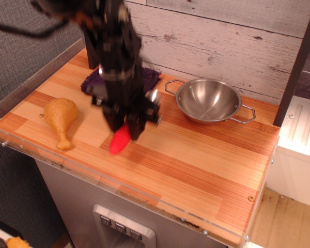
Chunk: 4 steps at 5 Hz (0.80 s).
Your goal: Put the spoon on top of the purple towel.
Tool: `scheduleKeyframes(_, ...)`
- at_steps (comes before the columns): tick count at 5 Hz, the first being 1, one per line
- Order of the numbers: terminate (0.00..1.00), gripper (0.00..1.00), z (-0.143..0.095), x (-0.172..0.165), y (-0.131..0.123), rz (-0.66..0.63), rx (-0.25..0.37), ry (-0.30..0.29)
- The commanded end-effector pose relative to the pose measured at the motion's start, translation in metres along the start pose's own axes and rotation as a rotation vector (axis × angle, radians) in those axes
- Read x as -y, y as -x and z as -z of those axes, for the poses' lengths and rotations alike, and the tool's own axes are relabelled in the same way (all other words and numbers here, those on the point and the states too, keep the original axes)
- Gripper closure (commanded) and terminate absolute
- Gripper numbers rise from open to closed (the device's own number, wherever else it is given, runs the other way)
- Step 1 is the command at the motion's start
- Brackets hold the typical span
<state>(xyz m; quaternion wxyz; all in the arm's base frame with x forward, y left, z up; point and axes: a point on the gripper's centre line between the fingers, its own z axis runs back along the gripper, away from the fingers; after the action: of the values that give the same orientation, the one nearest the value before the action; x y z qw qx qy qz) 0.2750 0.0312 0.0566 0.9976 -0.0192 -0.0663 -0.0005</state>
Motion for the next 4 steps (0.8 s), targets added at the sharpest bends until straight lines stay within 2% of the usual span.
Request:
scheduleKeyframes(1, 0.00, 1.00, -0.074, -0.041, -0.032, 0.046, 0.118, 0.003)
scheduleKeyframes(2, 0.00, 1.00, -0.065, -0.074, -0.054, 0.077, 0.079, -0.018)
scheduleKeyframes(3, 0.00, 1.00, -0.048, -0.100, -0.062, 0.047, 0.074, -0.022)
scheduleKeyframes(4, 0.00, 1.00, -0.037, -0.109, -0.060, 0.026, 0.065, -0.013)
